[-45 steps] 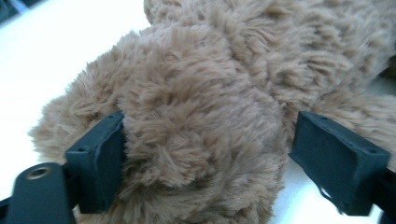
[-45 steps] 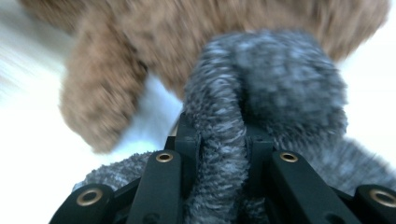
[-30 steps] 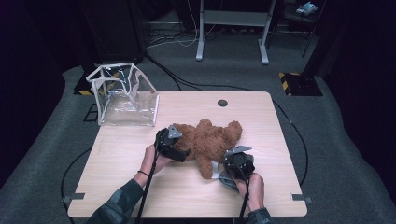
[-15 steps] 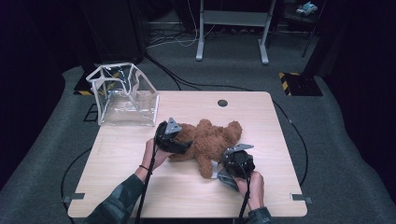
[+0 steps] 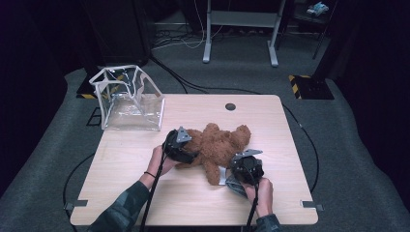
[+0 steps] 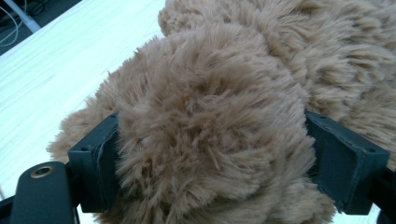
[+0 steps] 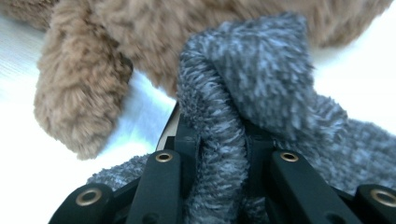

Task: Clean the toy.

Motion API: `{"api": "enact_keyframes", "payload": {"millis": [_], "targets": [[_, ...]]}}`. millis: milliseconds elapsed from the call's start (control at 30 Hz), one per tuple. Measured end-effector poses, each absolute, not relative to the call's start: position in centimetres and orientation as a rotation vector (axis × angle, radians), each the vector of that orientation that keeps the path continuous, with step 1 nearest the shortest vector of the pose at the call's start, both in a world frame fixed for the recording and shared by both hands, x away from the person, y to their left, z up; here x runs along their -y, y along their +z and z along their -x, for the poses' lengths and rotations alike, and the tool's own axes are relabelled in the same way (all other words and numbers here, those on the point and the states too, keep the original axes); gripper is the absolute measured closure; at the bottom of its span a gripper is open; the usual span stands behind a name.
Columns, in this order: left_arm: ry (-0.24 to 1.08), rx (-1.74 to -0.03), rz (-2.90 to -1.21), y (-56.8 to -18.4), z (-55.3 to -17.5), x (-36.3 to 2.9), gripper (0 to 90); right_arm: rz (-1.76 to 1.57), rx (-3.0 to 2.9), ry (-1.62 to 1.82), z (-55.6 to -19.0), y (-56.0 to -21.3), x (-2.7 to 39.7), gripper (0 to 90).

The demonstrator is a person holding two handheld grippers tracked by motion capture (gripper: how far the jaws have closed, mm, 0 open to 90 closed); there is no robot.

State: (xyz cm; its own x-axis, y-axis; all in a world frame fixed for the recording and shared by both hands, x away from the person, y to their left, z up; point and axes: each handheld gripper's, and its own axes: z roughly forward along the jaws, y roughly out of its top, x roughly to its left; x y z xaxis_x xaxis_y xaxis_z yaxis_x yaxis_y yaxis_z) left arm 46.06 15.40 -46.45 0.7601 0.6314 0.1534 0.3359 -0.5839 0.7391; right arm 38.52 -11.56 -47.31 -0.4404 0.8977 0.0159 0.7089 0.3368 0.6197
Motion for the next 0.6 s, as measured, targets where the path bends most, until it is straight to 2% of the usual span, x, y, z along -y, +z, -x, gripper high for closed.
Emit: {"api": "enact_keyframes", "payload": {"millis": [167, 400, 500, 600], "targets": [[0.532, -0.717, -2.235, -46.6, -46.0, -15.5, 15.0, -1.401, -2.332, 0.723, -38.2, -47.0, 11.1, 73.3], [0.543, -0.731, -2.226, -46.7, -45.9, -15.4, 15.0, -1.223, -2.272, 0.898, -37.3, -43.2, 8.6, 73.1], [0.539, -0.732, -2.227, -46.7, -45.9, -15.4, 15.0, -1.191, -2.283, 0.869, -38.0, -43.4, 7.6, 73.2], [0.538, -0.727, -2.24, -46.7, -45.9, -15.4, 15.1, -1.267, -2.288, 0.835, -38.9, -45.2, 8.2, 73.8]]}}
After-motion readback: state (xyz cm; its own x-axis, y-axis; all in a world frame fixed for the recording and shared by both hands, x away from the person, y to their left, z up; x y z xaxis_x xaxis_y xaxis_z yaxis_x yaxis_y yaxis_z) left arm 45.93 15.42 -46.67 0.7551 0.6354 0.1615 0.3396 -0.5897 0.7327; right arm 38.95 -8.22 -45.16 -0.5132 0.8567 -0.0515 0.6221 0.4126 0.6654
